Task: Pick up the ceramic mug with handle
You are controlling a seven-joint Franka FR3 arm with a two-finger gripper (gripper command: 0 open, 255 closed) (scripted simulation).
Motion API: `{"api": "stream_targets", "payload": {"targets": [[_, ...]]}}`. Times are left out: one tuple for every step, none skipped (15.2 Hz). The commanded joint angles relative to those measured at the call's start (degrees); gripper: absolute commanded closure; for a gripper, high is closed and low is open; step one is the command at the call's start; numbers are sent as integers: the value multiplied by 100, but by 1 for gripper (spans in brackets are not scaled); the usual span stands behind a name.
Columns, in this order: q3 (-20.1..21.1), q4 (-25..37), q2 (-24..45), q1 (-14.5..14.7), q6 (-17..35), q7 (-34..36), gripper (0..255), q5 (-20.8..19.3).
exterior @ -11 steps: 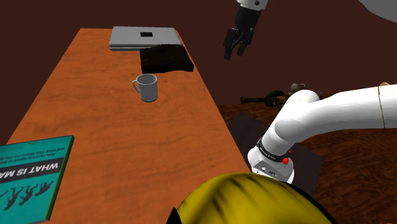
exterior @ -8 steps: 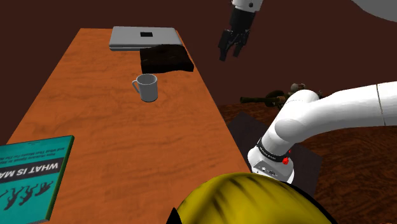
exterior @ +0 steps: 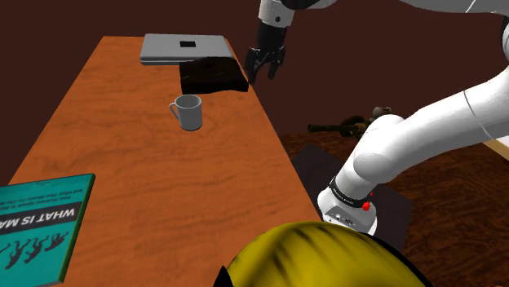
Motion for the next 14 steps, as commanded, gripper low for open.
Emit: {"api": "stream_targets", "payload": {"targets": [[123, 198, 412, 34, 240, 125, 0, 24], [182, 294, 613, 50, 357, 187, 0, 27], [239, 397, 817, 64, 469, 249, 0, 25], [295, 508, 1023, 78, 575, 313, 0, 18], [351, 626, 1230, 90, 675, 378, 0, 7], [404, 751, 1439, 103, 769, 445, 0, -11], [455, 883, 1650, 115, 856, 513, 0, -34], [505, 1023, 1862, 127, 938, 583, 0, -62], [553, 1170, 2075, 140, 1012, 654, 0, -96], [597, 1325, 2290, 155, 1080, 727, 0, -135], [638, 1487, 2506, 171, 1141, 801, 0, -180], [676, 1656, 2723, 190, 1194, 876, 0, -229], [711, 1834, 2942, 211, 1241, 952, 0, -282], [743, 2019, 3163, 234, 1280, 1029, 0, -340]]}}
